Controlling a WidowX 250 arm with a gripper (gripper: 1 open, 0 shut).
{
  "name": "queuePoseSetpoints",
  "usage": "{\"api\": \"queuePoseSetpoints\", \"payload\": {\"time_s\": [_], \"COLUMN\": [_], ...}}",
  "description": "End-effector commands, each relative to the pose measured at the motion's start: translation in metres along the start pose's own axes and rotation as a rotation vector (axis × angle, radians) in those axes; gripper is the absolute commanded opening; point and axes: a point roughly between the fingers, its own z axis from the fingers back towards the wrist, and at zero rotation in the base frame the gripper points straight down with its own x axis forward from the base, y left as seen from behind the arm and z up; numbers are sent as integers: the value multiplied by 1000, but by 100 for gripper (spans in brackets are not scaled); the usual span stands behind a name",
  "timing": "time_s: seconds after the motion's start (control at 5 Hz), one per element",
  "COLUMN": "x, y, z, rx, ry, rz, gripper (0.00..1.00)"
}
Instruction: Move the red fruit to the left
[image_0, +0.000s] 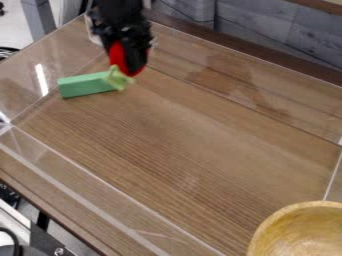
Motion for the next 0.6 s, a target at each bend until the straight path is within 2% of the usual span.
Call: {"api": "queuePoseSetpoints", "payload": {"time_s": [0.0, 0.4], "x": [-3, 0], "y": [13, 26], "z": [-8, -16], "rx": [28, 36], "ry": [-30, -24], "rz": [23, 74], "gripper": [0, 0]}}
